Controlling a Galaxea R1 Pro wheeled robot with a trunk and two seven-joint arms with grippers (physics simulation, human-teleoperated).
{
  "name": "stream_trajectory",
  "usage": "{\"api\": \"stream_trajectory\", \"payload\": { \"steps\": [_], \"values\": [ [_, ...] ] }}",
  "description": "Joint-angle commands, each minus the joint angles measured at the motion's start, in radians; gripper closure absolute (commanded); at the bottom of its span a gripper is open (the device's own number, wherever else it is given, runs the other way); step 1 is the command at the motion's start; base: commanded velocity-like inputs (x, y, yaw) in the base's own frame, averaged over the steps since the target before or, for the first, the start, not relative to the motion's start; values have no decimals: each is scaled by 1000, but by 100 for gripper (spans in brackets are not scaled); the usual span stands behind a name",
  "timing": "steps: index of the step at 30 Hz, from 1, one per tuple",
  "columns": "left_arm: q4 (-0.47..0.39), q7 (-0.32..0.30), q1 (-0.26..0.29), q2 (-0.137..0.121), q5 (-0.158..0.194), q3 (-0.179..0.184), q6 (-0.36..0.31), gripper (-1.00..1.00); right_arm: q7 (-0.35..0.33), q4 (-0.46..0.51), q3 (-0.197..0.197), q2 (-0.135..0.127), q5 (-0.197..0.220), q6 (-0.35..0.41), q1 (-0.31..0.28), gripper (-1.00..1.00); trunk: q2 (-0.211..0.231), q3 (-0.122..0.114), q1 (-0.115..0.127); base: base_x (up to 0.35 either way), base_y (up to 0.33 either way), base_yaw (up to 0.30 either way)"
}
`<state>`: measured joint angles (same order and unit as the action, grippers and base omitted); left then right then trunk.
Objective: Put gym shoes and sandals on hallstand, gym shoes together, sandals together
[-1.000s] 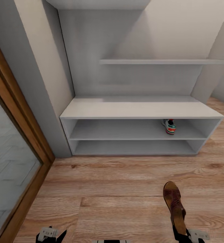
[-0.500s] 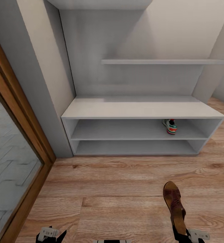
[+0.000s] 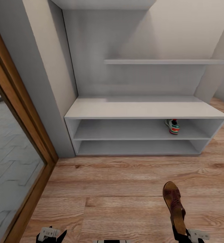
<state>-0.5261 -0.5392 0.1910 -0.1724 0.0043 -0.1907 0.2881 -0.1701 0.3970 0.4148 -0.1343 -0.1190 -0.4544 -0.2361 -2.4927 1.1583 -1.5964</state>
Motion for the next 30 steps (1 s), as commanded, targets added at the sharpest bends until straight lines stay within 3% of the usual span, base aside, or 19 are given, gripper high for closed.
{"api": "stream_trajectory", "payload": {
  "steps": [1,21,23,27,30],
  "values": [
    [1,-7,1,1,0,-4,2,-100,-6,0,9,1,-7,-3,-1,100,0,1,0,0,198,0],
    [1,-11,1,3,-6,3,7,-100,-8,1,5,9,-9,5,-1,100,0,1,0,0,26,0],
    [1,-13,1,4,-7,5,19,-100,-8,2,4,20,-11,16,-3,100,0,1,0,0,0,0],
    [1,-82,1,7,-10,8,46,-100,-6,12,2,65,-40,126,-55,100,0,1,0,0,0,0],
    [-7,-218,1,6,-7,7,51,-100,50,71,2,136,-165,325,-159,100,0,1,0,0,0,0]
  ]
}}
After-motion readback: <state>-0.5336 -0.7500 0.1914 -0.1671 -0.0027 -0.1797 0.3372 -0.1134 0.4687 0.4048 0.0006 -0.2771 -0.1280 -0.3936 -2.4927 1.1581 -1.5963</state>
